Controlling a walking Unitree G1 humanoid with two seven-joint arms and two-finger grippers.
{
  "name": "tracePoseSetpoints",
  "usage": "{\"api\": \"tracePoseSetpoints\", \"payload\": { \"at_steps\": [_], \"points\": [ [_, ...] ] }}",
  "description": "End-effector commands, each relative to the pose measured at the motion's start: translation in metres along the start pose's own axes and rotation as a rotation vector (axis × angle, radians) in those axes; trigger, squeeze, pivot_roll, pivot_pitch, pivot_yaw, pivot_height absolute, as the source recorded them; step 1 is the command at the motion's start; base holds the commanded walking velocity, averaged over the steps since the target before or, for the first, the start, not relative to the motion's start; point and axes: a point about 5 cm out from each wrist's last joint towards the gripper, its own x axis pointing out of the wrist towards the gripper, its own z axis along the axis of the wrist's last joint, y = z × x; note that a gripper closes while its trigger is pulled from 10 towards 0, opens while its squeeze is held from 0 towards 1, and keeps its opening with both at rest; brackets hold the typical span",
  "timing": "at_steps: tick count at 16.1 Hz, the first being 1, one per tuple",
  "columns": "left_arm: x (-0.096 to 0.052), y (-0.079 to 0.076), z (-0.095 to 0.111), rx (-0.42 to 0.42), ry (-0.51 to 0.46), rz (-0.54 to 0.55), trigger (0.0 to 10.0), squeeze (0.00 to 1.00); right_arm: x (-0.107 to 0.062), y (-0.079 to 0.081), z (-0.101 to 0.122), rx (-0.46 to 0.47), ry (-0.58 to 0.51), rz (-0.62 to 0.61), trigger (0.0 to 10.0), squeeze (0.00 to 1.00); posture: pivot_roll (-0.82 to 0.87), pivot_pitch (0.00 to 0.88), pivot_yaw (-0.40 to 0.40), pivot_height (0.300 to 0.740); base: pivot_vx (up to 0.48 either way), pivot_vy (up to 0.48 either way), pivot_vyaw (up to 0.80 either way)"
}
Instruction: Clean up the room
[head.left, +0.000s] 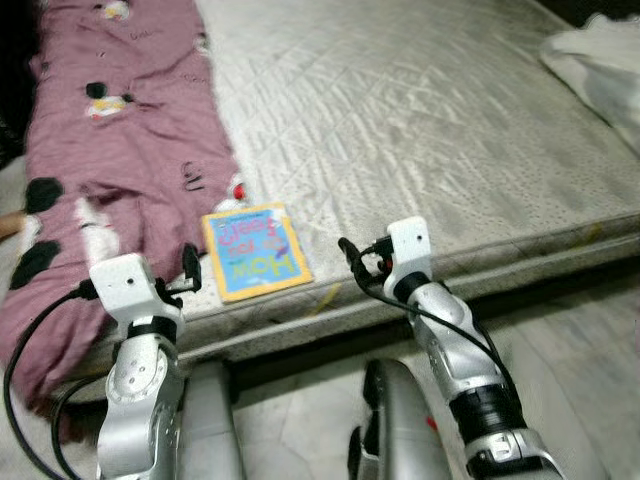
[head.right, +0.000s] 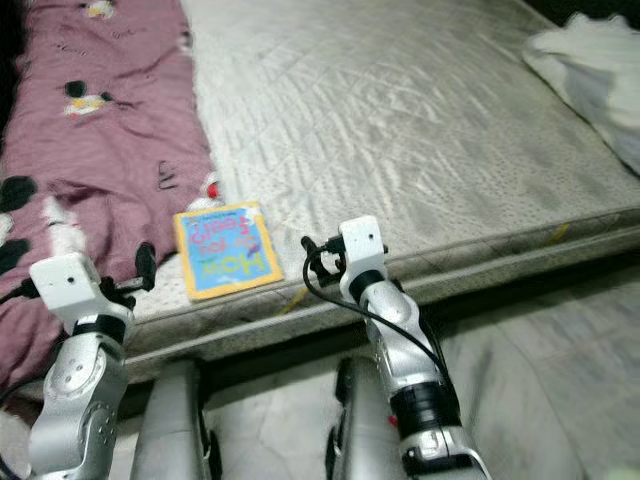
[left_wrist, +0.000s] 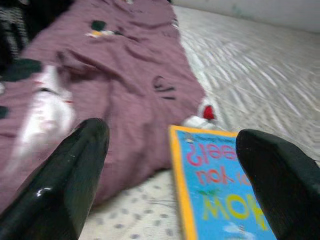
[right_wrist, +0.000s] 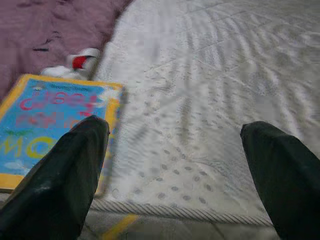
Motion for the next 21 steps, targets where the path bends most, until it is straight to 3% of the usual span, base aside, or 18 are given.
{"api": "tracePoseSetpoints", "payload": {
  "at_steps": [1, 5, 9, 14, 18, 21],
  "points": [
    [0.002, -0.003, -0.001, -0.002, 0.012, -0.004, 10.0, 0.0, -0.001, -0.004, -0.002, 0.001, 0.014, -0.01, 10.0, 0.0, 0.05, 0.15, -0.051, 0.562, 0.0, 0.0, 0.0],
    [0.017, 0.001, 0.002, -0.006, 0.0, 0.009, 10.0, 0.0, -0.001, -0.005, -0.003, -0.004, 0.02, -0.006, 10.0, 0.0, 0.05, 0.15, -0.056, 0.562, 0.0, 0.0, 0.0],
    [0.014, 0.0, -0.011, -0.113, 0.08, 0.069, 10.0, 0.0, -0.005, -0.009, -0.004, -0.002, 0.035, -0.021, 10.0, 0.0, 0.03, 0.157, -0.053, 0.562, 0.0, 0.0, 0.0],
    [0.004, 0.006, -0.024, -0.178, 0.146, 0.182, 10.0, 0.0, -0.024, -0.026, -0.009, -0.04, 0.061, -0.048, 10.0, 0.0, 0.01, 0.184, -0.055, 0.537, 0.0, 0.0, 0.0],
    [0.002, 0.015, -0.028, -0.161, 0.162, 0.223, 10.0, 0.0, -0.037, -0.046, -0.017, -0.081, 0.102, -0.072, 10.0, 0.0, 0.01, 0.196, -0.068, 0.537, 0.0, 0.0, 0.0],
    [0.017, 0.027, -0.036, -0.167, 0.19, 0.287, 10.0, 0.0, -0.048, -0.055, -0.022, -0.114, 0.134, -0.082, 10.0, 0.0, 0.0, 0.205, -0.077, 0.537, 0.0, 0.0, 0.0]
  ]
}}
